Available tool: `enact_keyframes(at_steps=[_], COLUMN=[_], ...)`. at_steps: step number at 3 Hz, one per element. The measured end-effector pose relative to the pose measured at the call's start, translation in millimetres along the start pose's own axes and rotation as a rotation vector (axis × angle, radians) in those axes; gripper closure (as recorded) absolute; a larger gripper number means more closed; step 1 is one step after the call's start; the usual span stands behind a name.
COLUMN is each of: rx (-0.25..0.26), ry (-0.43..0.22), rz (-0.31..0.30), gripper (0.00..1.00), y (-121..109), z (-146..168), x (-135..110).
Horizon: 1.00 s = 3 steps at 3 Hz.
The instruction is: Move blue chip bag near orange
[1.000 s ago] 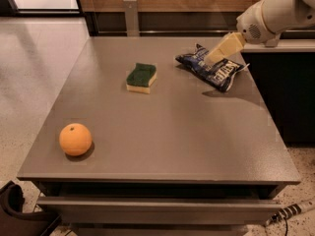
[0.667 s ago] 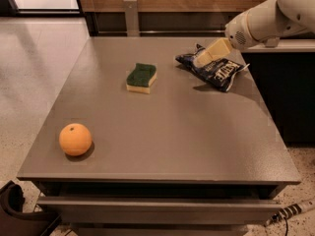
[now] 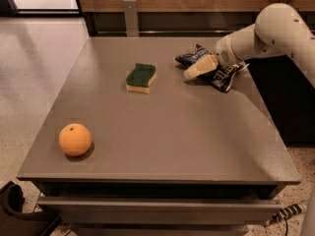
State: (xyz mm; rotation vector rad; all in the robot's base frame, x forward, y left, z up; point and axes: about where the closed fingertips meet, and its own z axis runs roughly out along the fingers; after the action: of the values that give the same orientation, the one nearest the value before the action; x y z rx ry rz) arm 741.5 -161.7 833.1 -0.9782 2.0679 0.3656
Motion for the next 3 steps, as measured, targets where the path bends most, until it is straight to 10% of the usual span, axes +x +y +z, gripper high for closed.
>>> enact_keyframes(at_steps=[3], rx=[-0.005], ry=[-0.018], rz=[0.024], gripper=[0.87], y=[0.4], z=[17.2], x=[5.3])
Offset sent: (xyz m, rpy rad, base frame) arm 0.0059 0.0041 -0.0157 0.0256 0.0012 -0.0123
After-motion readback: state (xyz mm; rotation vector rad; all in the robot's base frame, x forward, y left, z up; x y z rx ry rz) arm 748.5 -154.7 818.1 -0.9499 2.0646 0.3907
